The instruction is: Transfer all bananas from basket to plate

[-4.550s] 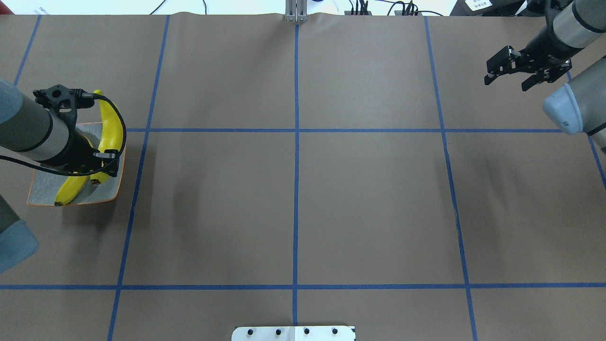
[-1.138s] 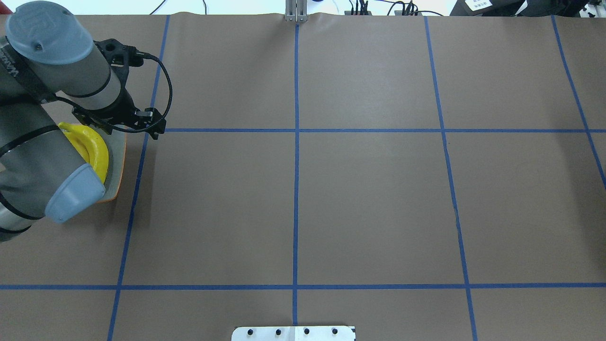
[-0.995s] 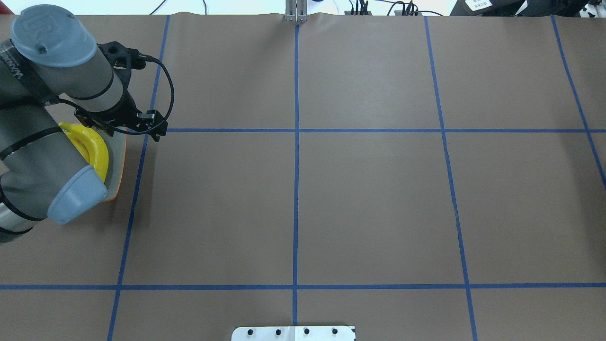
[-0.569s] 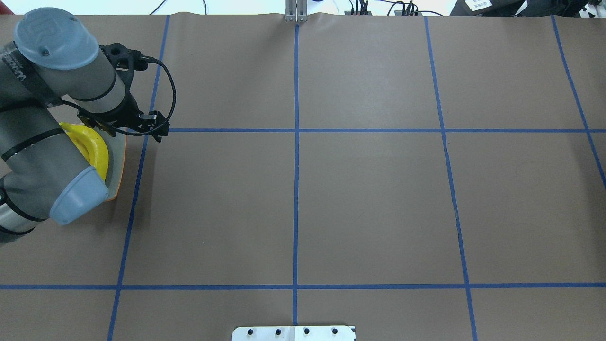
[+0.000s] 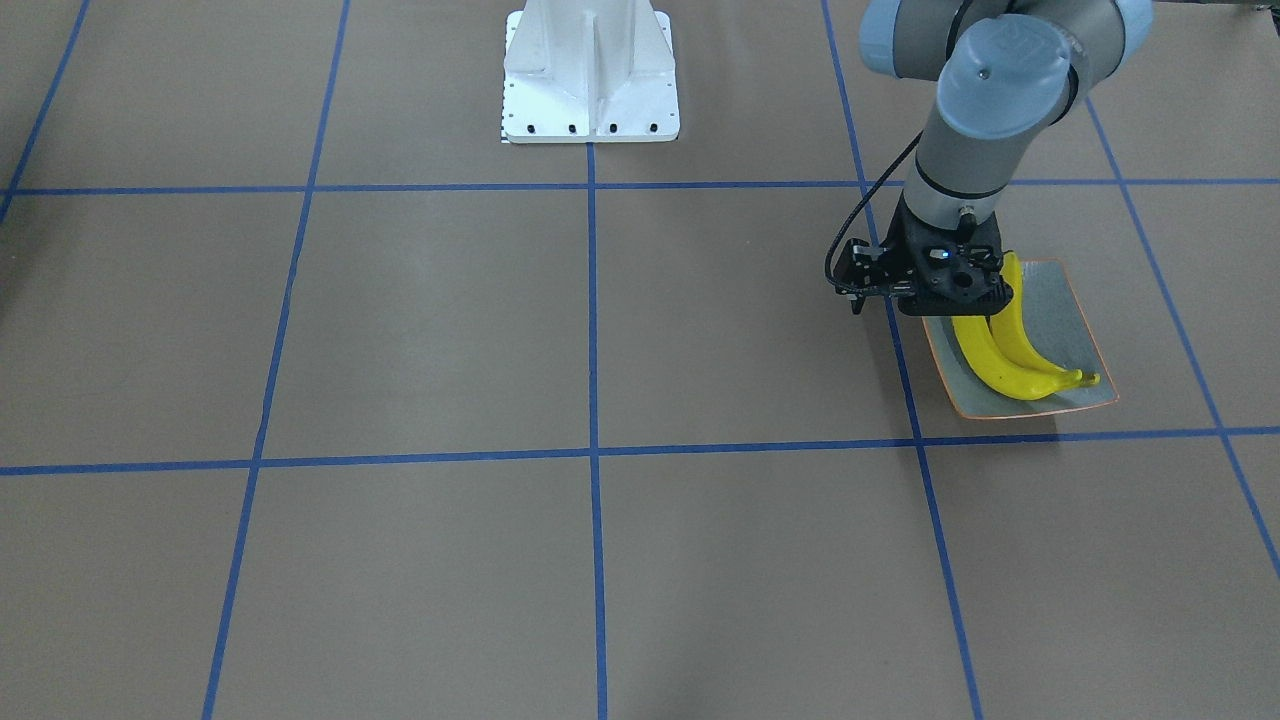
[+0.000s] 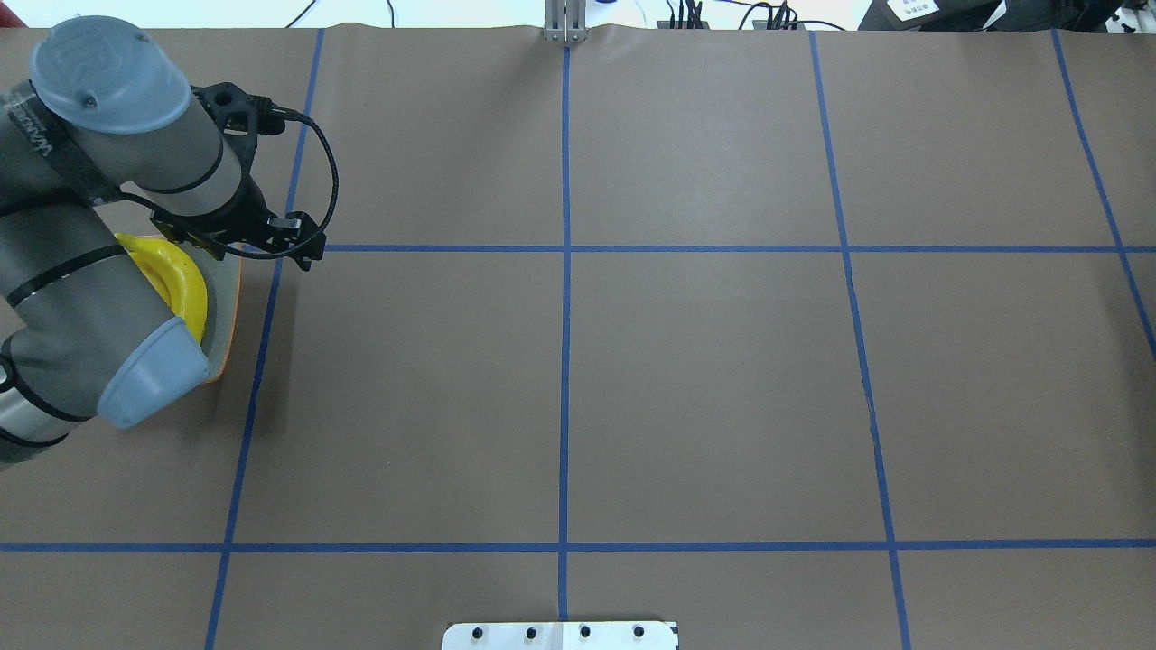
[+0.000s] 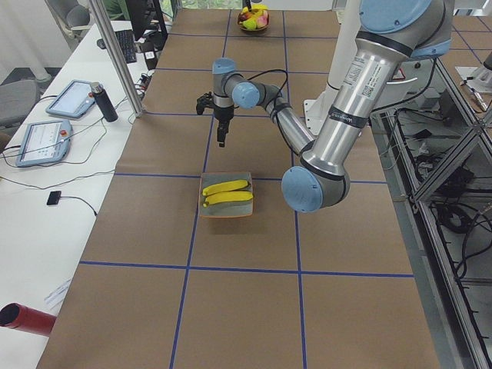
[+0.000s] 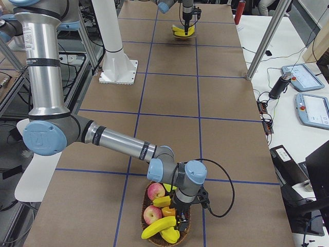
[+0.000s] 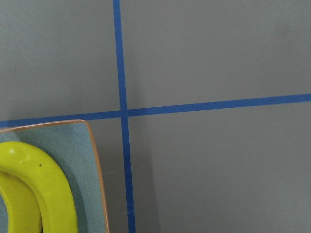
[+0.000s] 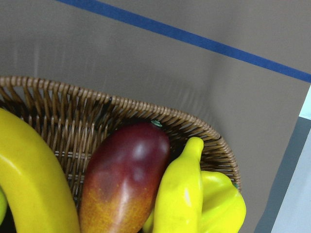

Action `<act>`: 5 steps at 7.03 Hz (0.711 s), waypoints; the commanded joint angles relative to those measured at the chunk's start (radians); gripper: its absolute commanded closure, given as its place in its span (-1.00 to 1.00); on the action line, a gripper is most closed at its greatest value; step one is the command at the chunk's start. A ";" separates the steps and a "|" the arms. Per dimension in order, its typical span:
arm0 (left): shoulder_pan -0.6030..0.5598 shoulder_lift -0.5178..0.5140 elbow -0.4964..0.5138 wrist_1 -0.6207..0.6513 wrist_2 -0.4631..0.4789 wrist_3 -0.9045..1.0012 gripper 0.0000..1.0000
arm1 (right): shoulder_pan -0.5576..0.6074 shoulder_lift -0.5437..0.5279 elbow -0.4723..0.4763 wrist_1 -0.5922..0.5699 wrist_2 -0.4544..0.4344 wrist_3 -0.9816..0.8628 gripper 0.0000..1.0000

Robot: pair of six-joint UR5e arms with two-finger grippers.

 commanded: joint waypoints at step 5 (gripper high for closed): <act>-0.001 -0.002 0.015 -0.025 0.001 0.005 -1.00 | -0.017 0.000 -0.043 0.007 -0.010 -0.040 -0.24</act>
